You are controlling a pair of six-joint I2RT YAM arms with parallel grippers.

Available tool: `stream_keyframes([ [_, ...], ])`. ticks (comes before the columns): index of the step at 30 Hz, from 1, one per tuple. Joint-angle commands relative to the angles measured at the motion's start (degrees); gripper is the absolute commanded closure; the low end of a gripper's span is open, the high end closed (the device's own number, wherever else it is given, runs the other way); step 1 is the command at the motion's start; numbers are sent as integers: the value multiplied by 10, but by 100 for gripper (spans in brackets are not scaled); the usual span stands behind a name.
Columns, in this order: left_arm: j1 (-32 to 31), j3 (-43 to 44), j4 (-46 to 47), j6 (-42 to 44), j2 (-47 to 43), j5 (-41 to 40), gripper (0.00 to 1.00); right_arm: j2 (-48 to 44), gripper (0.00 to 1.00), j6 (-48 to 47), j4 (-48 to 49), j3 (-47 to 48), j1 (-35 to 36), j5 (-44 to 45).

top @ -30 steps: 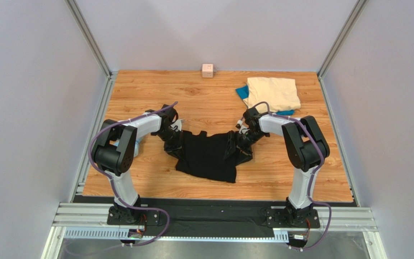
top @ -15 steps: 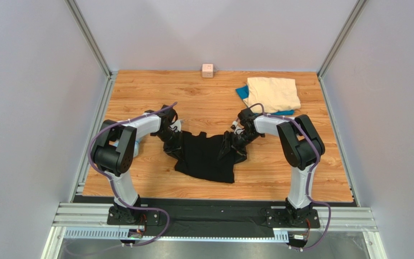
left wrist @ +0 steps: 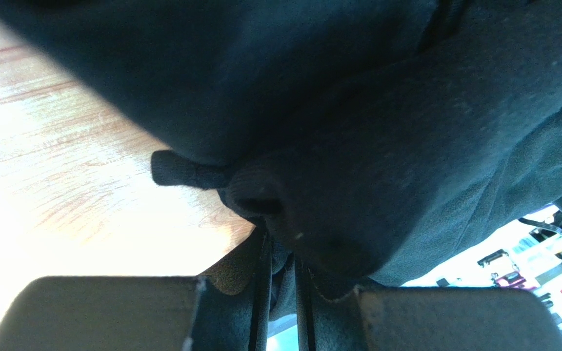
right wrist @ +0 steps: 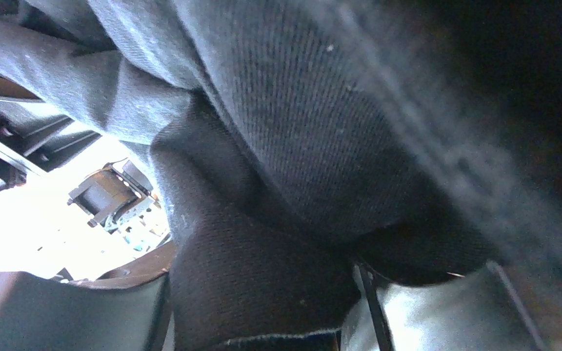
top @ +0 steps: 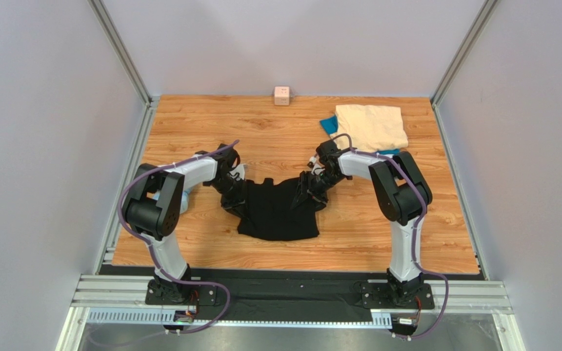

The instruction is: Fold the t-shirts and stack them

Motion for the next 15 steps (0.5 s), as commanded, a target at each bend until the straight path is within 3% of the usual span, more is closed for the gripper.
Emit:
stream_keyframes([
  [1,-1,-12,4,-1,-12,-13,80,42,47,-18,106,6,7,98],
  [3,-1,-12,4,-1,-8,-12,80,54,49,-16,114,11,8,81],
  [4,-1,-12,5,-1,-7,-11,80,57,55,-12,121,15,8,74],
  [6,-1,-11,4,-1,-8,-13,80,67,79,-11,121,28,9,65],
  [7,-1,-11,4,-1,-9,-15,80,70,100,-13,111,36,8,65],
  [10,-1,-13,2,-7,-16,-26,81,71,100,-33,71,74,8,77],
  [15,-1,-22,-4,-33,-63,-59,70,87,100,-118,-60,208,2,148],
])
